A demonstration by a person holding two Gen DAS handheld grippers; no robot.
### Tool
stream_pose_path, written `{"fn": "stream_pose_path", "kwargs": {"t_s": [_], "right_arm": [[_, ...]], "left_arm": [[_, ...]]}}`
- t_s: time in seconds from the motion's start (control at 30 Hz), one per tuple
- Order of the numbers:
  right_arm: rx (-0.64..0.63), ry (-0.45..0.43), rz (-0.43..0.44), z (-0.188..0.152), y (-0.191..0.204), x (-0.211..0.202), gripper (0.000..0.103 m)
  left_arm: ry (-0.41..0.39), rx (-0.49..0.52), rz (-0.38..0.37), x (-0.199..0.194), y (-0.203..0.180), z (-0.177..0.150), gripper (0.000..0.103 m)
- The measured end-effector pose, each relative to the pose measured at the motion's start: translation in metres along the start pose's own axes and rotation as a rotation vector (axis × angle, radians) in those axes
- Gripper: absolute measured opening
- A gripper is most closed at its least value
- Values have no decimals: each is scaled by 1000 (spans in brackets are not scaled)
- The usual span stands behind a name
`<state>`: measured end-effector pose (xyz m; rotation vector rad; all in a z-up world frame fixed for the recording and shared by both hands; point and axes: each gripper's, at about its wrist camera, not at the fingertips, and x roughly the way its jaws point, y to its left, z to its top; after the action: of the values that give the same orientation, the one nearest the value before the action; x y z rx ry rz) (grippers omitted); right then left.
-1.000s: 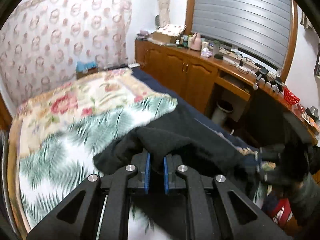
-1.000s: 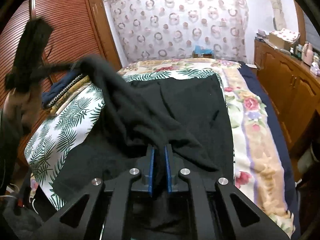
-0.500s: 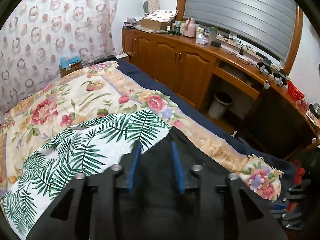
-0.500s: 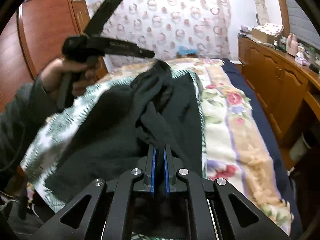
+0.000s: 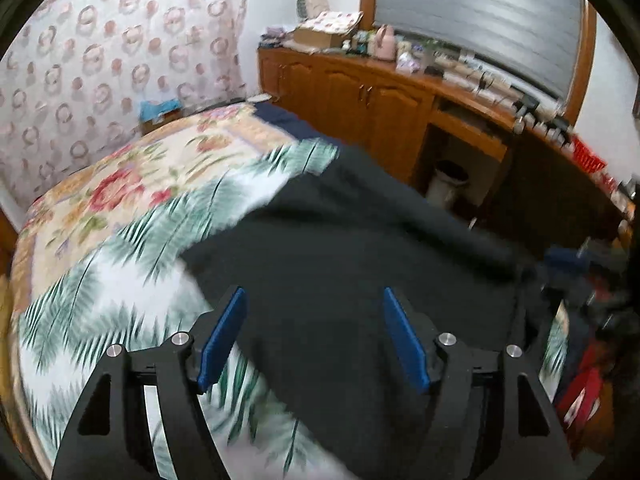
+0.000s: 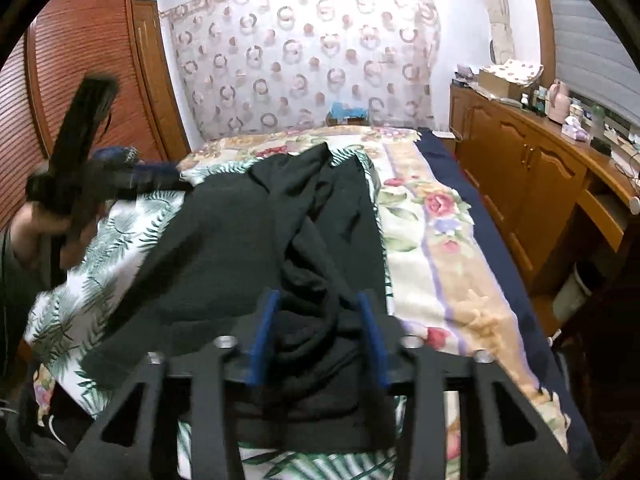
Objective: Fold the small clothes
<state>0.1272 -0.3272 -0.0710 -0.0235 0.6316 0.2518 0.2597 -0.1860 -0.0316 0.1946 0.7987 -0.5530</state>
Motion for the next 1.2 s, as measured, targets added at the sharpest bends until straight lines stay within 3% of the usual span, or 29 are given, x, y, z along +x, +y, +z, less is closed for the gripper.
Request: {"fn": "stream_pose_path", "kwargs": {"t_s": [0.17, 0.33, 0.43, 0.63, 0.8, 0.83, 0.87, 0.93, 1.07, 1.2], "right_arm": [[1, 15, 44, -13, 16, -8, 46], [-11, 39, 63, -24, 35, -8, 46], [-35, 50, 56, -29, 41, -6, 46], [-12, 73, 47, -27, 43, 3, 46], [-13, 81, 40, -20, 45, 11, 46], [-15, 83, 40, -19, 45, 12, 42], [-15, 81, 46, -20, 45, 9, 20], [-14, 79, 57, -19, 41, 6, 8], [-2, 46, 66, -21, 25, -19, 7], [-17, 36, 8, -36, 6, -53, 7]], "left_arm": [[36, -25, 19, -7, 1, -48, 71], [47, -66, 41, -9, -2, -74, 71], [51, -51, 71, -8, -8, -83, 71], [50, -80, 62, -5, -11, -95, 72], [58, -77, 70, -4, -15, -97, 81], [59, -79, 71, -4, -15, -96, 81], [59, -81, 70, -4, -14, -97, 82], [60, -86, 70, -4, -13, -98, 84], [63, -84, 74, -2, -14, -98, 86], [67, -93, 81, -1, -12, -97, 91]]}}
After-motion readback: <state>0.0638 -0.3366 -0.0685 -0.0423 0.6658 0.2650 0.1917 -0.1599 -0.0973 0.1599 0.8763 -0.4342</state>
